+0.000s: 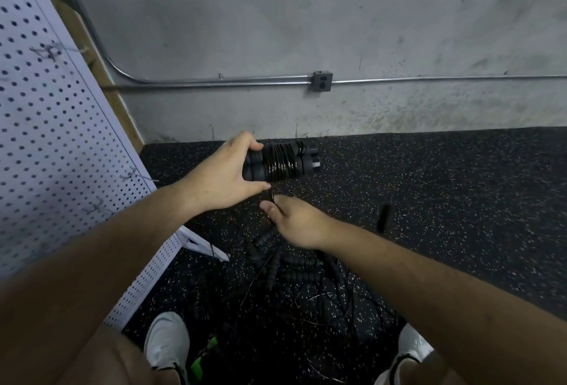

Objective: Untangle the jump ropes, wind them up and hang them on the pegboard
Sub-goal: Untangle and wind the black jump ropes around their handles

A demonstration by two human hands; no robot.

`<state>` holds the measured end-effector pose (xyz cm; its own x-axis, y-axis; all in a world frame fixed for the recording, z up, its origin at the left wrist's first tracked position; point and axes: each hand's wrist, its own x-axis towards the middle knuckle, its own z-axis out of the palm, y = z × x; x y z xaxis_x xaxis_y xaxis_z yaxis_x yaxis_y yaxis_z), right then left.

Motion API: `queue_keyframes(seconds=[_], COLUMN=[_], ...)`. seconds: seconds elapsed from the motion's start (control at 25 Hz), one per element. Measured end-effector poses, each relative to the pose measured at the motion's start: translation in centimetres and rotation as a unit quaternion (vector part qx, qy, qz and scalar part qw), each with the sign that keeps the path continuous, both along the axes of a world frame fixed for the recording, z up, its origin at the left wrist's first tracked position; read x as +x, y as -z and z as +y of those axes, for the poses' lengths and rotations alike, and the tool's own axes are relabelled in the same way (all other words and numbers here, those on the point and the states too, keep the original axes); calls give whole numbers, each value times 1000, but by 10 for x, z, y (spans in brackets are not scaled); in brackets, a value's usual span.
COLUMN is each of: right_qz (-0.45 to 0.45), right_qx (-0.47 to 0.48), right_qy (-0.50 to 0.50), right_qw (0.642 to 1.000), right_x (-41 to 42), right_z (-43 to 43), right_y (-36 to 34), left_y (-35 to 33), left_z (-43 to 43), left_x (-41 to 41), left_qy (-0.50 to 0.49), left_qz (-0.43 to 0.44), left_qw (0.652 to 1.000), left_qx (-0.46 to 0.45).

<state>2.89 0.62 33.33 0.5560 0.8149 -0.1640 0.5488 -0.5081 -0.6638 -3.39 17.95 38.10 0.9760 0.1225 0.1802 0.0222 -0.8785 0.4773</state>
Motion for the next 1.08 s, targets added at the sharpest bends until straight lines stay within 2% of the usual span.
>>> queue_keyframes(seconds=[0.2, 0.28, 0.36, 0.48, 0.64, 0.76, 0.8, 0.84, 0.88, 0.96, 1.04, 1.08], right_qz=[65, 58, -47, -224, -436, -504, -489, -443, -364, -109, 148, 198], right_qx=[-52, -59, -47, -28, -1, 59, 64, 68, 83, 141, 145, 102], right_qy=[-29, -54, -62, -68, -86, -83, -80, -75, -74, -59, -33, -14], right_qw=[996, 995, 996, 972, 896, 858, 866, 891, 925, 982, 978, 975], right_x=[-11, -26, -40, -42, -9, 34, 47, 60, 70, 82, 76, 66], right_z=[-8, -12, -14, -19, -28, -35, -37, -38, -40, -43, -46, -46], right_y=[-19, -28, -39, -61, -78, -78, -74, -65, -58, -52, -52, -54], left_y=[1, 3, 8, 17, 22, 21, 19, 15, 11, 2, -4, -8], left_z=[18, 30, 31, 14, -3, -19, -26, -32, -37, -41, -40, -40], left_x=[10, 12, 14, 16, 10, -2, -8, -13, -18, -25, -29, -30], left_qy=[-31, -41, -18, 36, 96, 142, 148, 147, 141, 122, 113, 109], left_qz=[-17, 6, 36, 39, 59, 64, 65, 60, 50, 32, 29, 28], left_qw=[998, 996, 995, 994, 991, 986, 986, 987, 989, 991, 989, 984], left_qx=[48, 75, 94, 91, 68, 66, 50, 25, 1, -34, -94, -140])
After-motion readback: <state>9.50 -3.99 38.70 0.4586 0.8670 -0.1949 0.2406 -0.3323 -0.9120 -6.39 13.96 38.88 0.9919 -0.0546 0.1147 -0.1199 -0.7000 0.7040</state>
